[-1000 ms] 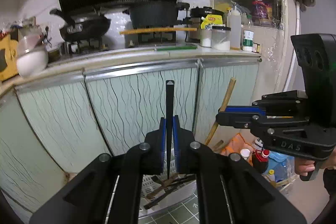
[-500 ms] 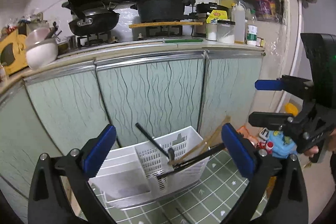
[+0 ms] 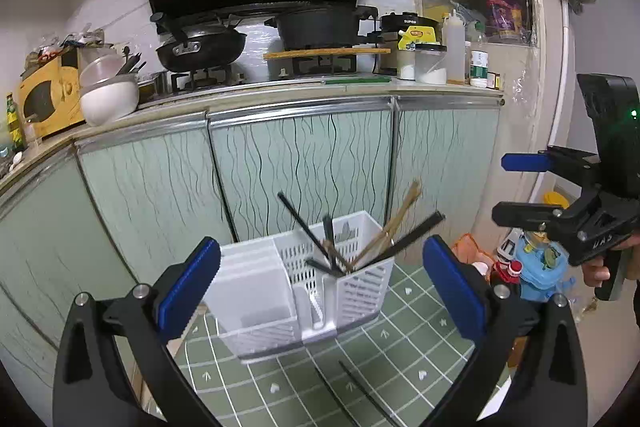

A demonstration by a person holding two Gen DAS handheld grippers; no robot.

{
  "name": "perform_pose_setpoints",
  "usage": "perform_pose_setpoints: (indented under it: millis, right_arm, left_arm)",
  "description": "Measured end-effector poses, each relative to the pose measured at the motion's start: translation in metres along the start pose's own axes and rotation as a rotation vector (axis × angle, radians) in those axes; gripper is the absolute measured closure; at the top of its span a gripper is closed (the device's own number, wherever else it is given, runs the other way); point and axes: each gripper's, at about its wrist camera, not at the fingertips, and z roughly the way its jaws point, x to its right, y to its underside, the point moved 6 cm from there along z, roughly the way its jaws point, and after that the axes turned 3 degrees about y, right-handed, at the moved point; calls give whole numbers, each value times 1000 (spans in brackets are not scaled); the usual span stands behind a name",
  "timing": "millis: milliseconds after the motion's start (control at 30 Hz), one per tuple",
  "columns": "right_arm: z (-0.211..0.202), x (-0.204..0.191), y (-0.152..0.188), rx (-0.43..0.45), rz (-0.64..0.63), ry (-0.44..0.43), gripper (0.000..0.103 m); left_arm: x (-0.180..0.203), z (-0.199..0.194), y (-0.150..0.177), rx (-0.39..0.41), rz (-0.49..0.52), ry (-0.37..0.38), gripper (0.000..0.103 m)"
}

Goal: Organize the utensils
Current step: 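Move both open grippers back over the two black chopsticks on the mat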

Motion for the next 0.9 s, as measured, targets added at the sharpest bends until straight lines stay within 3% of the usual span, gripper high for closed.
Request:
perform_pose_setpoints:
  millis: [200, 500, 700, 900]
  right_arm:
    - [-18, -7, 21, 9, -7, 12, 9]
    - [-33, -16, 60, 13, 16, 37, 9]
    - [-34, -27, 96, 6, -36, 95, 9]
    - [-32, -35, 129, -1, -36, 81, 9]
  left_arm:
    - [-5, -26, 26, 2, -44, -10, 4]
    - [-3, -54, 67, 8, -29, -60, 4]
    - [-3, -57, 104, -16, -51, -58, 4]
    - [-5, -55, 139, -43, -95, -37, 4]
